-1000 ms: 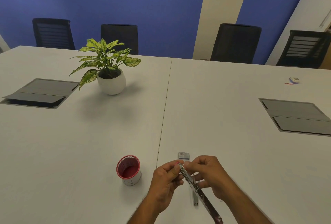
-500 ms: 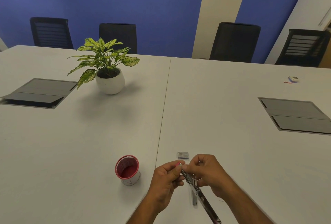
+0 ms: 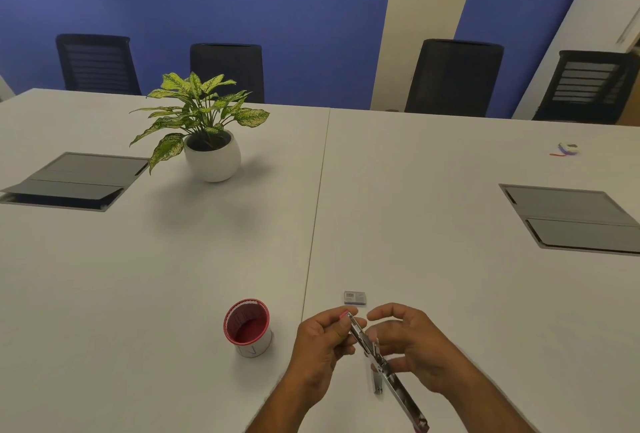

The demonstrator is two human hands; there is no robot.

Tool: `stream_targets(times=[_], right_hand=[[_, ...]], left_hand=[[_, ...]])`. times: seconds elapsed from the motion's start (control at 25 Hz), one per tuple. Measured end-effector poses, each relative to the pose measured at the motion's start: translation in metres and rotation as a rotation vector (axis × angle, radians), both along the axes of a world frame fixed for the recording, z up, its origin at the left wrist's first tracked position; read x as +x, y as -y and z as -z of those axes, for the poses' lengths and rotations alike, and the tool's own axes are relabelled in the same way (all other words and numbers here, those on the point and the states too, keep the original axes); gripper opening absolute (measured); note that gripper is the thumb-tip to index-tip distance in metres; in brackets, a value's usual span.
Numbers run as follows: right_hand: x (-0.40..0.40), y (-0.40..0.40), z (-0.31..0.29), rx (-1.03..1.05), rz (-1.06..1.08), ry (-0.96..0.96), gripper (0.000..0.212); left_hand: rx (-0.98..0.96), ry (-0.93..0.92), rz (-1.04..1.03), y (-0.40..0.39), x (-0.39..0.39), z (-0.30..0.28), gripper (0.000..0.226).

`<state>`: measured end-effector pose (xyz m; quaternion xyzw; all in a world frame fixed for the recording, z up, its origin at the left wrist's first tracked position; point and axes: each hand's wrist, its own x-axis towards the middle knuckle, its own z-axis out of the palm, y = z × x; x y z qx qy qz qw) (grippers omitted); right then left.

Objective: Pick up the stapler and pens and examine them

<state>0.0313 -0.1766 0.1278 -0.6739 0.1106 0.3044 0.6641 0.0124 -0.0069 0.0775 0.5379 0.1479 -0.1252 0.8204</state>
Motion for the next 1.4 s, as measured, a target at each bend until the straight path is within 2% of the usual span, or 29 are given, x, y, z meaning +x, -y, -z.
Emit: stream_targets(times=[0.12,0.24,0.44,0.72,0.96,1.08,1.16,1.28,1.4], right_hand=[[0.000,-0.001,-0.002,-0.005,0.025,0.039,0.014],[0.001,-0.005,-0.002,-0.102,0.029,0.156,0.027],[0.001,-0.009,-0.002,-0.113,0.017,0.214,0.026],[0.005,-0.004,0.003,-0.091,-0.068,0.166,0.017],[0.009,-0.001,0.001,-0.084,-0.123,0.119,0.020],[0.004,0.000,0.000,-0.002,-0.075,0.122,0.012],[-0.005,-0.001,-0.002,0.027,-0.048,0.156,0.017],[-0.016,-0.007,-0.003,-0.086,-0.006,0.282,0.011],[-0.020,-0.008,-0.001,-0.119,0.101,0.344,0.006]], left_hand=[[0.000,0.008,0.015,-0.002,0.002,0.000,0.019],[0.007,0.011,0.029,-0.001,0.003,0.000,0.019],[0.000,0.016,0.047,-0.001,0.003,0.000,0.019],[-0.008,-0.003,0.050,-0.002,-0.001,0.002,0.019],[-0.008,-0.018,0.048,-0.001,-0.002,0.000,0.019],[-0.027,-0.018,0.016,-0.003,0.001,0.000,0.018],[-0.023,-0.011,-0.010,-0.004,0.002,-0.001,0.019],[0.025,-0.001,-0.030,-0.004,0.002,-0.004,0.020],[-0.007,-0.019,-0.080,-0.003,0.003,-0.006,0.020]])
